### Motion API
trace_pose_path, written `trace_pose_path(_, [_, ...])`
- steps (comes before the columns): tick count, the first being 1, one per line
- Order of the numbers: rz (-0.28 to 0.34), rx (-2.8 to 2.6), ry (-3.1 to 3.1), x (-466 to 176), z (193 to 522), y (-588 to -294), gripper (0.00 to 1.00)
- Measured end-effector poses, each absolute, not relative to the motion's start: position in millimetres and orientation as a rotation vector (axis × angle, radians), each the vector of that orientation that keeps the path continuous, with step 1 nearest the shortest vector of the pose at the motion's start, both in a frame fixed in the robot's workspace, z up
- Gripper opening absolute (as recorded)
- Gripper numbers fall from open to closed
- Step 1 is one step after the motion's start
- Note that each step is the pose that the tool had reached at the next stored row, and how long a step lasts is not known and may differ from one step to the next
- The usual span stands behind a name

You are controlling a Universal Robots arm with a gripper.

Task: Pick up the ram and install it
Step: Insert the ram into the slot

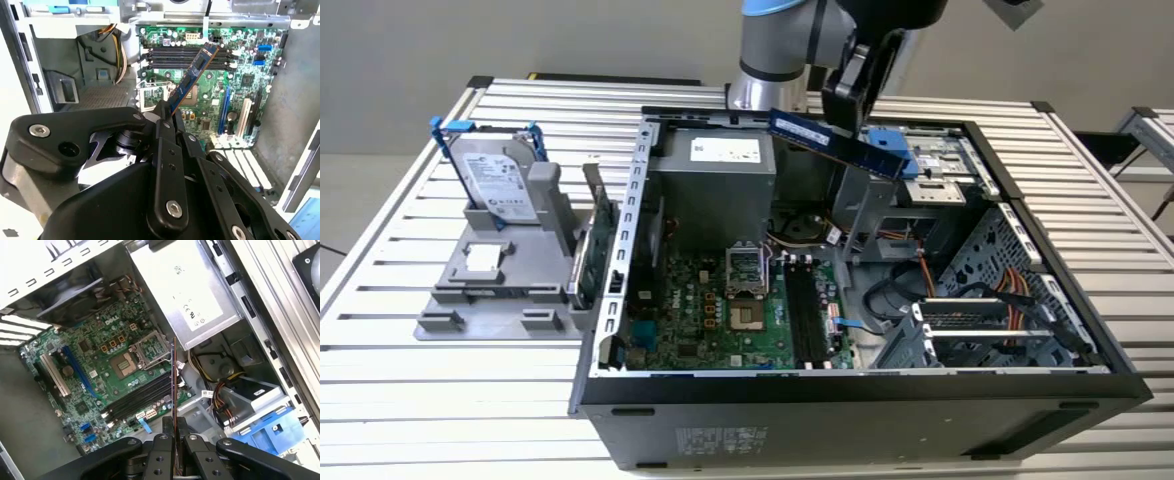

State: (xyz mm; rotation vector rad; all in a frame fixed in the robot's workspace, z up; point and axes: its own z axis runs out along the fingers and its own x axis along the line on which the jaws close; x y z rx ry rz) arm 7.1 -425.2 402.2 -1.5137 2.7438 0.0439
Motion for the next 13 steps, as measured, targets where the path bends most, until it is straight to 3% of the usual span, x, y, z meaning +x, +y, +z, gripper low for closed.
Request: trace_pose_path(13, [0.043,-1.251,2.870,7.1,402.2,-425.2,0.00])
